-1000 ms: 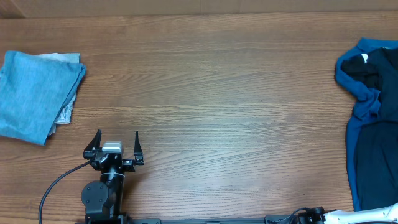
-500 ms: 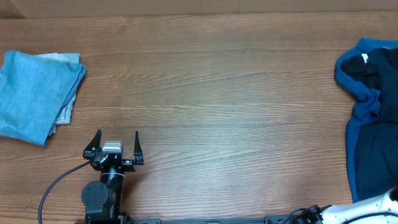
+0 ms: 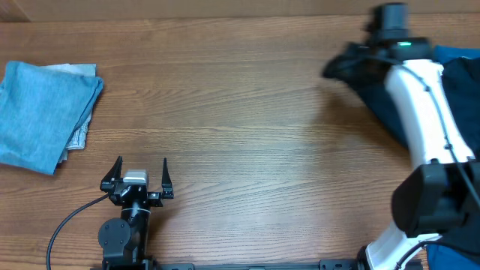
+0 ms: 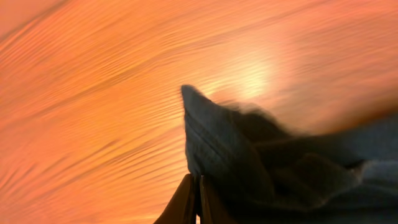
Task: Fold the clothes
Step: 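Lift the dark shirt with the right gripper and drag it leftward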
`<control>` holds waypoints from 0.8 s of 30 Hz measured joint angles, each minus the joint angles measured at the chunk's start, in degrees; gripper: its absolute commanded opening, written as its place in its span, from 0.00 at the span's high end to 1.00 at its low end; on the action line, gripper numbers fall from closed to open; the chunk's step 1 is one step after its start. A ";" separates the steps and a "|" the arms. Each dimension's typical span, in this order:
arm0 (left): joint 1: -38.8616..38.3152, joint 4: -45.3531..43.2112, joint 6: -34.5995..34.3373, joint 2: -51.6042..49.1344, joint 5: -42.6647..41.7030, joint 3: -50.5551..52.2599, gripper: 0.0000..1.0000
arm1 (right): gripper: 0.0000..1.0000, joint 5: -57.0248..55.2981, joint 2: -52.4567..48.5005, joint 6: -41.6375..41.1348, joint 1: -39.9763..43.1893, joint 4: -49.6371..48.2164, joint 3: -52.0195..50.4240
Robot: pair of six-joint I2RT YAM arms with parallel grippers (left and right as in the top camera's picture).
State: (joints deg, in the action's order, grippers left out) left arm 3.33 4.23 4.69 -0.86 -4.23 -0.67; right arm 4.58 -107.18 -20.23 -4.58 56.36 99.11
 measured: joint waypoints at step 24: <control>0.00 0.00 0.02 0.00 0.00 0.02 0.00 | 0.95 7.96 -2.91 5.33 -22.67 -27.23 0.00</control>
State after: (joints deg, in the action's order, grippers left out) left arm 3.33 4.23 4.71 -0.86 -4.23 -0.64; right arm 12.53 -110.08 -14.90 -27.24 29.12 99.11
